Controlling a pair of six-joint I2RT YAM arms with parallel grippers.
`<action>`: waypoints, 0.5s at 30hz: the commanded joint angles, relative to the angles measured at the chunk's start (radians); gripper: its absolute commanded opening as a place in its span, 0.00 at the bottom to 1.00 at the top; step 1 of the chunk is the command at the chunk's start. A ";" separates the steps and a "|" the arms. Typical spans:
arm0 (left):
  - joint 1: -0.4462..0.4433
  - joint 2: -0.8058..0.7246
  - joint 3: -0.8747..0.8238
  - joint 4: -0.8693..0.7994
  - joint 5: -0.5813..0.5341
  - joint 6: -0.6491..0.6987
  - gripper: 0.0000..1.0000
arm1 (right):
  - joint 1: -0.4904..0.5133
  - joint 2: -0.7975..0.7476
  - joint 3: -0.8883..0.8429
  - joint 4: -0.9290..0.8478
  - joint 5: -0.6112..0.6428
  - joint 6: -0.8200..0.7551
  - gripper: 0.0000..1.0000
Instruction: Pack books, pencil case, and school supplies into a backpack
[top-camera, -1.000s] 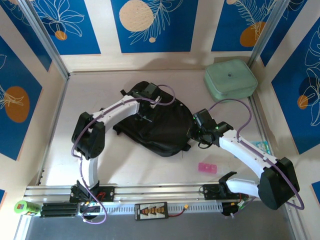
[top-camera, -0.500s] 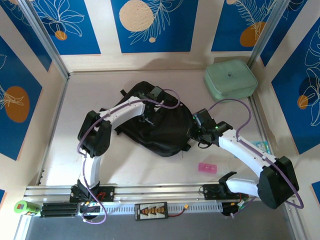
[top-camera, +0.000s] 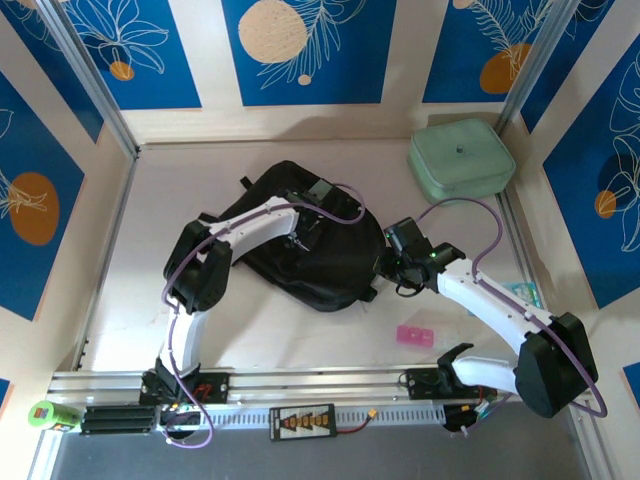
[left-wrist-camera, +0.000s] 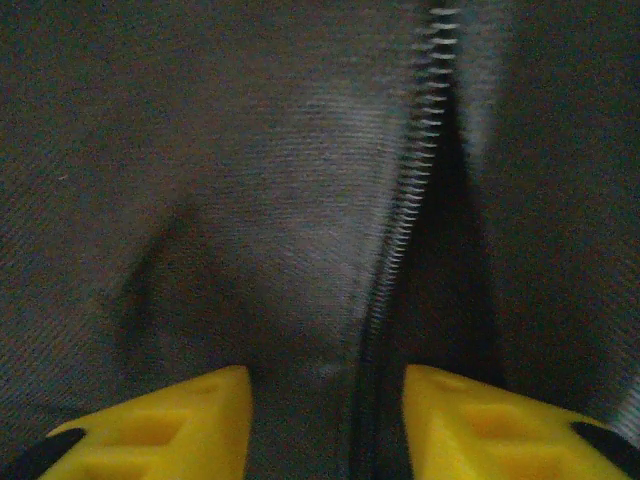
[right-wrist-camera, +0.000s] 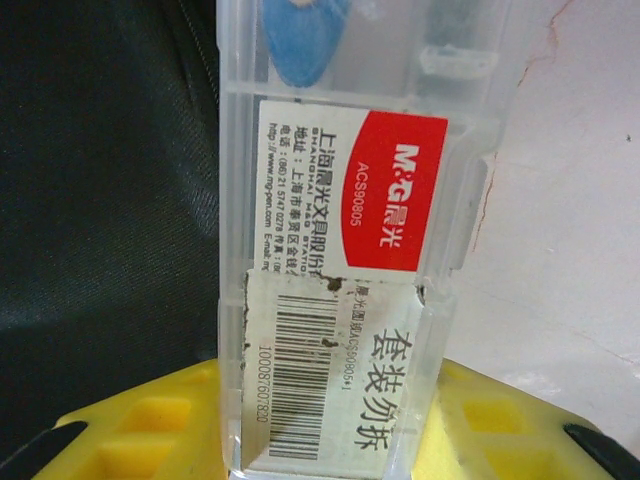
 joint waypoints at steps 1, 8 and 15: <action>0.011 0.001 -0.025 -0.026 -0.102 0.000 0.34 | -0.006 0.000 0.025 0.011 -0.013 0.017 0.38; 0.021 -0.008 -0.027 -0.032 -0.111 -0.008 0.17 | -0.004 -0.003 0.025 0.010 -0.015 0.019 0.39; 0.022 -0.064 -0.024 -0.018 -0.103 0.003 0.00 | -0.003 -0.002 0.025 0.017 -0.017 0.014 0.38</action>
